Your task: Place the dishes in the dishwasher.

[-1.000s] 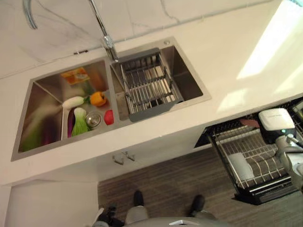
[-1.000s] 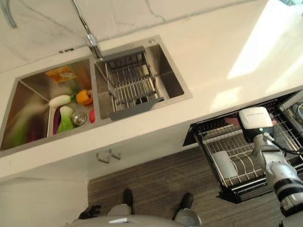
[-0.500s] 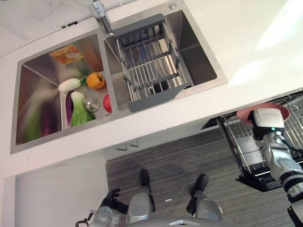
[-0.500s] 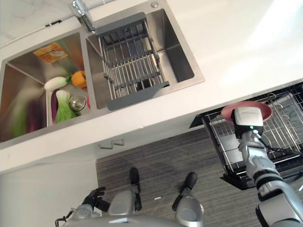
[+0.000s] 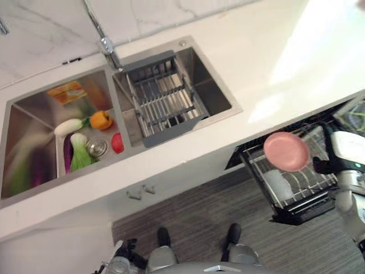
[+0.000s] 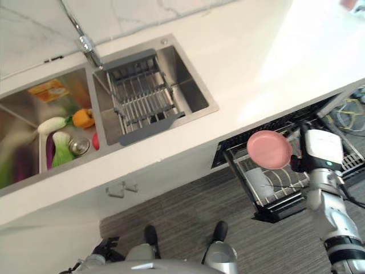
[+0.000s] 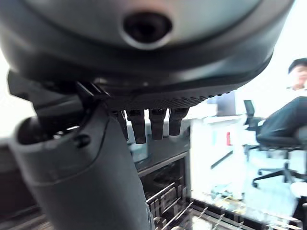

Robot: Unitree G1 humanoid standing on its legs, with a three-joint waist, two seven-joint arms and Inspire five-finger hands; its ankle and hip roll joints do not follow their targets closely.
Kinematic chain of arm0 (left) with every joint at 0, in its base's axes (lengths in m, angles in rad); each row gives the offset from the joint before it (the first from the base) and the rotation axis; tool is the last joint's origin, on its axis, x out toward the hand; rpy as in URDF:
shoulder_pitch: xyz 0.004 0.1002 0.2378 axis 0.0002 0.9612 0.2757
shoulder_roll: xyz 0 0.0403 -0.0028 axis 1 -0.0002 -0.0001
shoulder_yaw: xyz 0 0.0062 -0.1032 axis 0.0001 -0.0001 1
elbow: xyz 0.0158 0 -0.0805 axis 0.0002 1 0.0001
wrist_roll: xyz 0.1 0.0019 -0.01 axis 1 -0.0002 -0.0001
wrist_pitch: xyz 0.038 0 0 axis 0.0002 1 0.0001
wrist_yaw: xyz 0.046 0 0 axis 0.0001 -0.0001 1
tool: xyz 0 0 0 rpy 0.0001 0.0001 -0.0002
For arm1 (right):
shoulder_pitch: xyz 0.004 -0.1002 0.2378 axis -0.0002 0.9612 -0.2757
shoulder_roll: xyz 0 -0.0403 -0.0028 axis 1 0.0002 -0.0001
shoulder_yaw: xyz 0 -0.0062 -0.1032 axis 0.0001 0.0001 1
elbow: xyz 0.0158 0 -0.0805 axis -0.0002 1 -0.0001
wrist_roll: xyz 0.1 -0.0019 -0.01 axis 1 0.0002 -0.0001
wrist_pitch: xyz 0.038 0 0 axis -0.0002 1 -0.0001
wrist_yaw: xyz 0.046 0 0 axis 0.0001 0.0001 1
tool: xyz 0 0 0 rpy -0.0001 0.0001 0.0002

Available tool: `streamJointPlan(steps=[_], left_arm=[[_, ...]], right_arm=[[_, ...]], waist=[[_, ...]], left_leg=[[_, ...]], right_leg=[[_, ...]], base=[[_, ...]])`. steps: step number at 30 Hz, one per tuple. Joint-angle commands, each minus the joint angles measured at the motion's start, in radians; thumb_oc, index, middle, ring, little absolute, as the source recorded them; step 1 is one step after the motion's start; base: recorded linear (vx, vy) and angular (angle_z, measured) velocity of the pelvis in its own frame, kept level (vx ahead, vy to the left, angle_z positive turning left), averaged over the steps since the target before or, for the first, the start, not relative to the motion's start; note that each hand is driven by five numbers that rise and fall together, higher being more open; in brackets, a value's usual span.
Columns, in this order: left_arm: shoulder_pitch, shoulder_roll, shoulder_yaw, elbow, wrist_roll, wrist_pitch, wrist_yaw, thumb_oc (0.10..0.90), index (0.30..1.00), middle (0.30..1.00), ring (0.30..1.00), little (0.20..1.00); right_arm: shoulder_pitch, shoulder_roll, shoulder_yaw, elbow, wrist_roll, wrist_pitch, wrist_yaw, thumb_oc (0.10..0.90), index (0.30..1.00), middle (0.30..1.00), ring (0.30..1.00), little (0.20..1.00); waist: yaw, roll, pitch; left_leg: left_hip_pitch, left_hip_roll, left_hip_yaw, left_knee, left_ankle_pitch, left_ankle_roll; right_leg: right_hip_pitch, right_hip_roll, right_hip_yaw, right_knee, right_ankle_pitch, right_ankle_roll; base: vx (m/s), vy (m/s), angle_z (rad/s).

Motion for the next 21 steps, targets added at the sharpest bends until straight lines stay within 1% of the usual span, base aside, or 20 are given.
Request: streamJointPlan(steps=[1, 2, 3, 4, 5, 6, 9, 11, 12, 13, 14, 15, 16, 17, 18, 19, 20, 21], left_arm=[[-0.024, 0.004, -0.016, 0.054, 0.013, -0.016, 0.003, 0.800, 0.900, 0.900, 0.900, 0.900], [-0.024, 0.002, -0.008, 0.050, 0.010, -0.016, 0.006, 0.800, 0.900, 0.900, 0.900, 0.900], [-0.020, -0.003, 0.004, 0.040, 0.004, -0.012, 0.008, 0.800, 0.900, 0.900, 0.900, 0.900], [-0.020, -0.002, 0.002, 0.040, 0.004, -0.012, 0.008, 0.800, 0.900, 0.900, 0.900, 0.900], [-0.016, -0.006, 0.007, 0.035, -0.001, -0.012, 0.009, 0.800, 0.900, 0.900, 0.900, 0.900], [-0.012, -0.005, 0.004, 0.029, -0.003, -0.012, 0.008, 0.800, 0.900, 0.900, 0.900, 0.900], [-0.005, -0.009, 0.000, 0.031, -0.012, -0.012, 0.000, 0.800, 0.900, 0.900, 0.900, 0.900], [0.000, -0.010, -0.001, 0.039, -0.013, -0.009, -0.004, 0.800, 0.900, 0.900, 0.900, 0.900], [0.003, -0.011, 0.000, 0.047, -0.011, -0.007, -0.005, 0.800, 0.900, 0.900, 0.900, 0.900], [0.003, -0.010, 0.002, 0.047, -0.010, -0.008, -0.005, 0.800, 0.900, 0.900, 0.900, 0.900], [0.007, -0.008, 0.006, 0.069, -0.005, -0.006, -0.005, 0.800, 0.900, 0.900, 0.900, 0.900], [0.010, -0.006, 0.010, 0.078, -0.005, -0.005, -0.004, 0.800, 0.900, 0.900, 0.900, 0.900], [0.009, -0.006, 0.011, 0.078, -0.005, -0.006, -0.004, 0.800, 0.900, 0.900, 0.900, 0.900], [0.012, -0.002, 0.015, 0.087, -0.006, -0.006, -0.001, 0.800, 0.900, 0.900, 0.900, 0.900], [0.013, 0.005, 0.017, 0.098, -0.008, -0.007, 0.005, 0.800, 0.900, 0.900, 0.900, 0.900], [0.014, 0.007, 0.018, 0.098, -0.011, -0.009, 0.006, 0.800, 0.900, 0.900, 0.900, 0.900], [0.014, 0.007, 0.019, 0.098, -0.011, -0.010, 0.006, 0.800, 0.900, 0.900, 0.900, 0.900], [0.017, 0.012, 0.020, 0.095, -0.017, -0.013, 0.012, 0.800, 0.900, 0.900, 0.900, 0.900]], right_arm=[[-0.013, -0.055, -0.103, -0.033, 0.073, 0.026, -0.133, 0.800, 0.900, 0.900, 0.900, 0.900], [0.004, -0.048, -0.135, -0.012, 0.081, 0.041, -0.151, 0.566, 0.549, 0.549, 0.549, 0.549], [0.068, -0.017, -0.219, 0.010, 0.095, 0.073, -0.177, 0.400, 0.300, 0.300, 0.300, 0.300], [0.073, -0.015, -0.223, 0.007, 0.095, 0.073, -0.176, 0.400, 0.300, 0.300, 0.300, 0.300], [0.128, 0.018, -0.277, 0.101, 0.132, 0.094, -0.196, 0.400, 0.300, 0.300, 0.300, 0.300], [0.145, 0.038, -0.288, 0.162, 0.160, 0.102, -0.196, 0.400, 0.300, 0.300, 0.300, 0.300], [0.143, 0.096, -0.283, 0.306, 0.242, 0.094, -0.193, 0.400, 0.300, 0.300, 0.300, 0.300], [0.119, 0.123, -0.246, 0.382, 0.287, 0.080, -0.178, 0.400, 0.300, 0.300, 0.300, 0.300], [0.106, 0.137, -0.218, 0.409, 0.296, 0.072, -0.167, 0.400, 0.300, 0.300, 0.300, 0.300], [0.102, 0.137, -0.214, 0.413, 0.297, 0.071, -0.169, 0.400, 0.300, 0.300, 0.300, 0.300], [0.070, 0.159, -0.157, 0.449, 0.303, 0.060, -0.141, 0.400, 0.300, 0.300, 0.300, 0.300], [0.054, 0.167, -0.127, 0.455, 0.303, 0.051, -0.129, 0.400, 0.300, 0.300, 0.300, 0.300], [0.052, 0.167, -0.125, 0.456, 0.304, 0.050, -0.129, 0.400, 0.300, 0.300, 0.300, 0.300], [0.024, 0.178, -0.081, 0.471, 0.306, 0.038, -0.115, 0.400, 0.300, 0.300, 0.300, 0.300], [-0.029, 0.194, -0.007, 0.484, 0.302, 0.028, -0.089, 0.400, 0.300, 0.300, 0.300, 0.300], [-0.049, 0.197, 0.017, 0.490, 0.303, 0.023, -0.084, 0.400, 0.300, 0.300, 0.300, 0.300], [-0.051, 0.196, 0.019, 0.491, 0.303, 0.023, -0.084, 0.400, 0.300, 0.300, 0.300, 0.300], [-0.084, 0.194, 0.055, 0.500, 0.298, 0.021, -0.078, 0.400, 0.300, 0.300, 0.300, 0.300]], waist=[[-0.008, -0.026, -0.096], [-0.017, -0.029, -0.101], [-0.029, -0.035, -0.108], [-0.026, -0.035, -0.109], [-0.037, -0.039, -0.113], [-0.038, -0.040, -0.115], [-0.036, -0.040, -0.116], [-0.030, -0.039, -0.112], [-0.026, -0.037, -0.110], [-0.029, -0.038, -0.110], [-0.016, -0.032, -0.103], [-0.012, -0.029, -0.099], [-0.014, -0.029, -0.099], [-0.006, -0.025, -0.093], [0.012, -0.016, -0.083], [0.017, -0.013, -0.080], [0.015, -0.013, -0.080], [0.027, -0.006, -0.075]], left_leg=[[0.014, 0.053, 0.021, 0.006, -0.037, -0.008], [0.020, 0.054, 0.027, 0.006, -0.039, -0.007], [0.031, 0.055, 0.039, 0.005, -0.045, -0.006], [0.032, 0.055, 0.039, 0.005, -0.045, -0.006], [0.037, 0.057, 0.044, 0.005, -0.046, -0.006], [0.036, 0.057, 0.042, 0.004, -0.046, -0.006], [0.031, 0.056, 0.036, 0.004, -0.044, -0.006], [0.025, 0.054, 0.029, 0.004, -0.042, -0.006], [0.021, 0.053, 0.024, 0.004, -0.041, -0.006], [0.021, 0.053, 0.024, 0.004, -0.040, -0.006], [0.014, 0.050, 0.017, 0.004, -0.037, -0.007], [0.009, 0.048, 0.011, 0.004, -0.034, -0.007], [0.009, 0.048, 0.010, 0.004, -0.034, -0.007], [0.002, 0.046, 0.004, 0.004, -0.030, -0.008], [-0.012, 0.040, -0.015, 0.004, -0.023, -0.009], [-0.020, 0.038, -0.023, 0.004, -0.021, -0.010], [-0.021, 0.038, -0.024, 0.004, -0.020, -0.010], [-0.032, 0.034, -0.036, 0.004, -0.016, -0.010]], right_leg=[[0.000, -0.087, 0.081, 0.011, -0.074, 0.105], [-0.001, -0.085, 0.084, 0.011, -0.074, 0.105], [-0.001, -0.083, 0.092, 0.011, -0.072, 0.105], [-0.001, -0.083, 0.092, 0.011, -0.072, 0.105], [0.001, -0.081, 0.091, 0.011, -0.070, 0.105], [0.003, -0.081, 0.091, 0.011, -0.071, 0.105], [0.005, -0.082, 0.083, 0.012, -0.069, 0.105], [0.007, -0.084, 0.078, 0.012, -0.069, 0.105], [0.009, -0.085, 0.075, 0.011, -0.070, 0.105], [0.010, -0.085, 0.074, 0.011, -0.070, 0.105], [0.013, -0.088, 0.068, 0.011, -0.071, 0.104], [0.015, -0.089, 0.064, 0.011, -0.072, 0.104], [0.015, -0.089, 0.063, 0.011, -0.072, 0.104], [0.017, -0.090, 0.058, 0.011, -0.073, 0.103], [0.018, -0.094, 0.047, 0.011, -0.075, 0.102], [0.018, -0.095, 0.041, 0.011, -0.075, 0.102], [0.018, -0.095, 0.040, 0.011, -0.075, 0.102], [0.019, -0.099, 0.030, 0.011, -0.076, 0.101]], base=[[0.02, 0.014, -0.27], [0.04, 0.020, -0.36], [0.04, 0.020, -0.32], [0.04, 0.017, -0.29], [0.02, 0.000, -0.14], [0.02, -0.006, -0.11], [0.01, -0.007, -0.04], [0.00, 0.000, 0.00], [0.00, 0.000, 0.00], [0.00, 0.000, 0.00], [0.00, 0.000, 0.00], [0.00, 0.000, 0.00], [0.00, -0.008, 0.07], [-0.02, -0.008, 0.18], [-0.03, -0.012, 0.23], [-0.03, -0.010, 0.26], [-0.02, -0.004, 0.22], [-0.02, -0.005, 0.32]])
